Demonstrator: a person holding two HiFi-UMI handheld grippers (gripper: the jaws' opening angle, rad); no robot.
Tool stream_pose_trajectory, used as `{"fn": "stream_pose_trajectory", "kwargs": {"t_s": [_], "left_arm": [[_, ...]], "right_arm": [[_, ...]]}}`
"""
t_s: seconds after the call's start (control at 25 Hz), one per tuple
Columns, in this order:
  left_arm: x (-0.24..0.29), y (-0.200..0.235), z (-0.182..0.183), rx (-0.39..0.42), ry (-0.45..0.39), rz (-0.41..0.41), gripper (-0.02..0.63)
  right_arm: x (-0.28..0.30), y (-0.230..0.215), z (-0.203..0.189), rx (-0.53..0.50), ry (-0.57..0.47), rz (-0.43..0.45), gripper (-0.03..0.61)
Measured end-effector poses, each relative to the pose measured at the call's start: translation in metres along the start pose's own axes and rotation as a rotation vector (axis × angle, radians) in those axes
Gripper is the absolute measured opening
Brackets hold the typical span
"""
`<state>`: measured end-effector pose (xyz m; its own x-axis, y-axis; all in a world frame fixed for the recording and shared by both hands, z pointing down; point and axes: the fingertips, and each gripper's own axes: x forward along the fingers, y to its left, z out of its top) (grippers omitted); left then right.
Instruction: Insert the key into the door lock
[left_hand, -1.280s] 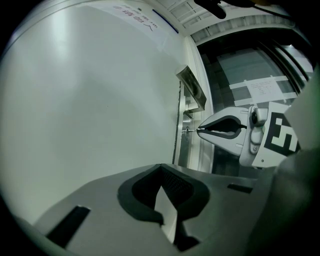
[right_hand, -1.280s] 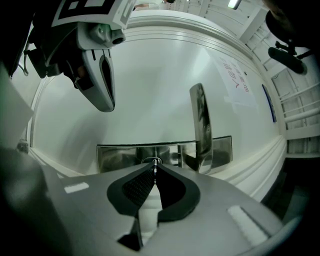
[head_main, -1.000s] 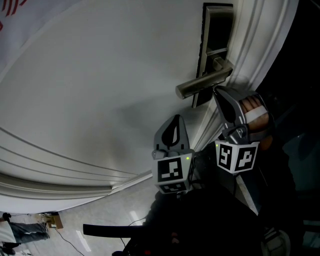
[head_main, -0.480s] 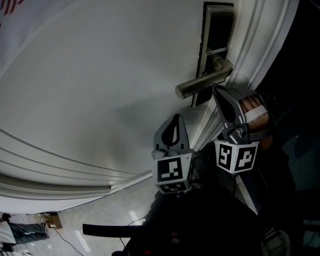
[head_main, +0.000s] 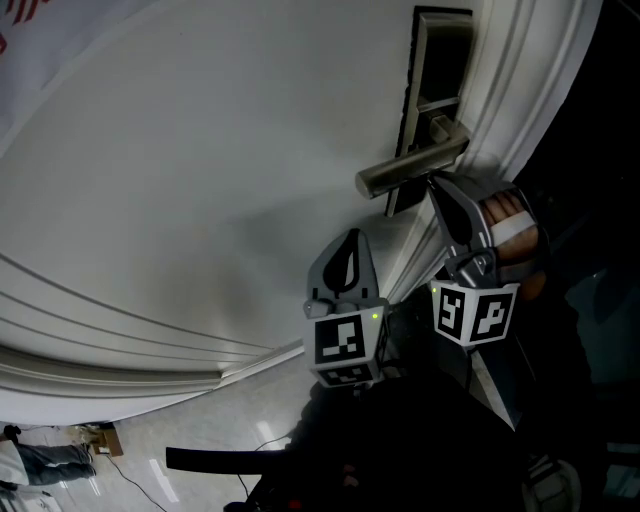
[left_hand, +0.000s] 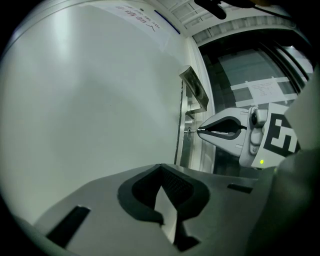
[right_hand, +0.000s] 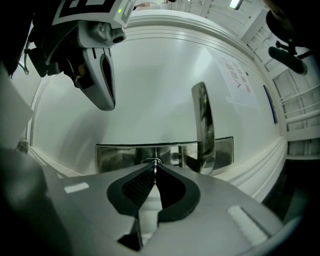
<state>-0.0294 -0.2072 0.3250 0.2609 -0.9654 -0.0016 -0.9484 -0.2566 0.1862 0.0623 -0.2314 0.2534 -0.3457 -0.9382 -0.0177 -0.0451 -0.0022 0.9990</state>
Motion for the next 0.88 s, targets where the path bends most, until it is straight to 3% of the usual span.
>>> {"fn": "stream_pose_trajectory", "kwargs": {"t_s": [0.88], "left_arm": [[0.0009,-0.0023,0.0002,-0.002,-0.003,-0.01,0.002]], "right_arm": [[-0.0003,-0.0005,0.0006,0.002,-0.003,-0.004,0.012]]}}
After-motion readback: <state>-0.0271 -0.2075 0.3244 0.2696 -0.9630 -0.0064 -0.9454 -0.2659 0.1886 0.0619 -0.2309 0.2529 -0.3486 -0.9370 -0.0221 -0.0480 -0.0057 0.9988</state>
